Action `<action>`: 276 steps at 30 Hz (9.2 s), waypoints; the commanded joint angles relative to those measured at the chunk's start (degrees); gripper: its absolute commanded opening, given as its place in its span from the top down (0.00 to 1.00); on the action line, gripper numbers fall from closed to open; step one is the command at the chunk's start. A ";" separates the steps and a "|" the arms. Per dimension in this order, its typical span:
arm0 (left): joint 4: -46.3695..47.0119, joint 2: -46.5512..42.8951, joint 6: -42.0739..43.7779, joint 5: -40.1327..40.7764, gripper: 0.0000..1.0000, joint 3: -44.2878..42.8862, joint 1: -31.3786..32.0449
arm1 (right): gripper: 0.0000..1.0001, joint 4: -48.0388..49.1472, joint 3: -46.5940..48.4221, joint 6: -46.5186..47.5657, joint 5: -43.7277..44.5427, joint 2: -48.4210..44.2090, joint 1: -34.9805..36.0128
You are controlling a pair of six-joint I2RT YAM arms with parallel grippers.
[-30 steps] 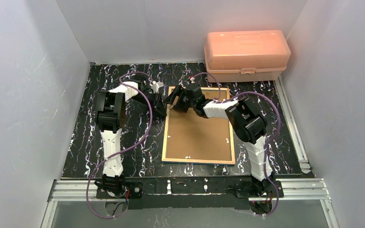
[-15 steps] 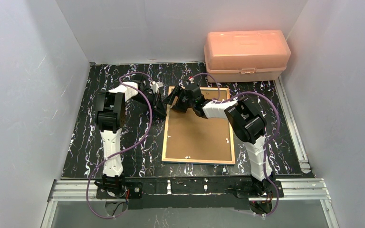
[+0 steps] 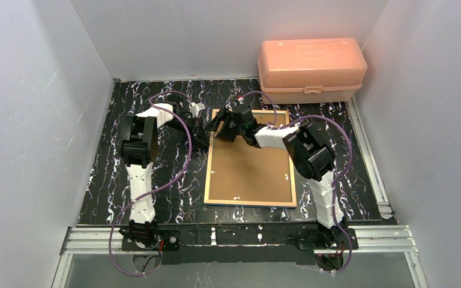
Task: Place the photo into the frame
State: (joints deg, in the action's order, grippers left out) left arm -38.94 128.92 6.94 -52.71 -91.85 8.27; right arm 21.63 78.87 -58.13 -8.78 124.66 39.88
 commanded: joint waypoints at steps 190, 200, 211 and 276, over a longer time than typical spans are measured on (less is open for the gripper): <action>11.99 -7.61 -7.98 3.40 0.94 15.23 0.69 | 0.19 9.78 0.35 -23.52 10.90 5.18 4.95; -6.59 -14.27 2.29 -4.34 0.72 7.51 -6.87 | 0.19 -1.59 6.65 -10.92 -0.25 2.88 5.56; -20.03 -14.94 5.40 -6.21 0.52 -11.20 -25.92 | 0.23 -34.82 17.85 18.87 12.04 -2.87 9.14; -14.73 -16.90 7.59 5.69 0.56 -2.18 -21.60 | 0.72 -50.05 0.51 69.75 3.77 -18.88 27.72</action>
State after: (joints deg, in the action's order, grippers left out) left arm -53.69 111.33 12.86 -49.98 -94.98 -16.51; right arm -27.70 80.86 4.71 0.12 111.70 66.94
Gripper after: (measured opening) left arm 0.436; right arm 0.302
